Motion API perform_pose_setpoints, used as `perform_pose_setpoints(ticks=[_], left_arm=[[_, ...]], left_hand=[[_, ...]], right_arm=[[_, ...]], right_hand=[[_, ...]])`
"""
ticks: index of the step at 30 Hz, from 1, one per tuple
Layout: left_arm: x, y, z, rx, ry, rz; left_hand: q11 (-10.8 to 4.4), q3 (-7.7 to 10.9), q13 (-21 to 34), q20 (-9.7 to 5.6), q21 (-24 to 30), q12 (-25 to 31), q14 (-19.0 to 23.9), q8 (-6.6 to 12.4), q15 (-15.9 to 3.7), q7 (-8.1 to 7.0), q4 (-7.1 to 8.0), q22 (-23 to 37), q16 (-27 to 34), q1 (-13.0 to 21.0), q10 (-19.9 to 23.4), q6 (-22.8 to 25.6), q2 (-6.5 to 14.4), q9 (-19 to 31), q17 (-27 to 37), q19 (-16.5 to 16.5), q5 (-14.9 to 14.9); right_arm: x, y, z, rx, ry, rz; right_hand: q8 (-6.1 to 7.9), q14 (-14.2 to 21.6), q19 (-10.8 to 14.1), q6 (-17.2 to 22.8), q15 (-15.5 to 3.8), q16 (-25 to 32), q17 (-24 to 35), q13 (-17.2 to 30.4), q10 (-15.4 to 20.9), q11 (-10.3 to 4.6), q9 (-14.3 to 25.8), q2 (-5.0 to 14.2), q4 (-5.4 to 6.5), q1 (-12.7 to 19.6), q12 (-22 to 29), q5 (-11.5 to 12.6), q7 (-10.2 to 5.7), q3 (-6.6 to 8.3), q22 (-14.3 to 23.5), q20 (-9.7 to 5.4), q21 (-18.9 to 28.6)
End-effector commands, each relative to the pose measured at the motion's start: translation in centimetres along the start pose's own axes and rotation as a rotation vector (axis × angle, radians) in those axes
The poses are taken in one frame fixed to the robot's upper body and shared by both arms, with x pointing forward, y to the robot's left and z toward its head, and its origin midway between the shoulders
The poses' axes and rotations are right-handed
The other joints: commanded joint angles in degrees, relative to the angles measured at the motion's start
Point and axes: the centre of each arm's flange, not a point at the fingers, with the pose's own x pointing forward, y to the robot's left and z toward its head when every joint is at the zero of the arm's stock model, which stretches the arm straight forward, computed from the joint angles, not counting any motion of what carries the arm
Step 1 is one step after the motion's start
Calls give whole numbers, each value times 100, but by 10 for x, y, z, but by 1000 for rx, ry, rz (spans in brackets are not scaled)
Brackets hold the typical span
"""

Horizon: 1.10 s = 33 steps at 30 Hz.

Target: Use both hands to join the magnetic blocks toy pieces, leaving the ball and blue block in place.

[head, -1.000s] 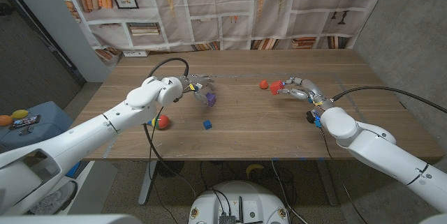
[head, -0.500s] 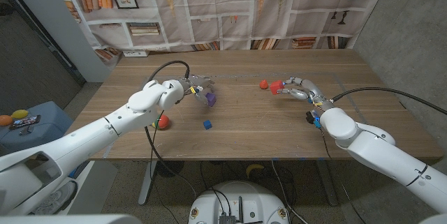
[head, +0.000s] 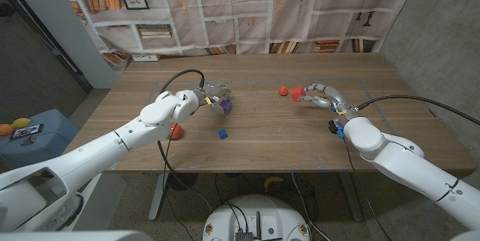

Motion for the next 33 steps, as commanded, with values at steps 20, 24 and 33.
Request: perform_pose_setpoints(ticks=[20, 24, 33], left_arm=[[-3, -9, 2, 4, 48, 82], [-3, -9, 1, 9, 56, 91], [-3, -6, -3, 17, 69, 116]], left_hand=[[-41, -183, 15, -101, 18, 5, 700, 165, -381, 223, 24, 29, 27, 533, 594, 1075, 61, 37, 26, 553, 16], [-46, -223, 15, -108, 17, -6, 806, 185, -407, 251, 32, 32, 19, 605, 678, 1324, 105, 41, 26, 642, 25], [-5, -350, 14, -154, 31, -23, 998, 281, -439, 243, 48, 38, -3, 737, 890, 2086, 200, 59, 28, 884, 41]], right_arm=[[0, 1, 1, 13, -15, -14], [2, 1, 2, 13, -14, -16], [3, 1, 5, 7, -18, -15]], right_hand=[[487, 10, 17, 640, 14, 19, 34, 1, 62, 17, 239, 85, 33, 48, -15, 42, -331, -48, 21, -20, 7], [489, 10, 19, 642, 16, 19, 36, 1, 66, 21, 239, 90, 34, 46, -15, 43, -332, -54, 21, -13, 8], [493, 6, 21, 644, 6, 18, 43, 2, 68, 18, 240, 103, 37, 43, -18, 45, -332, -72, 21, -18, 8]])
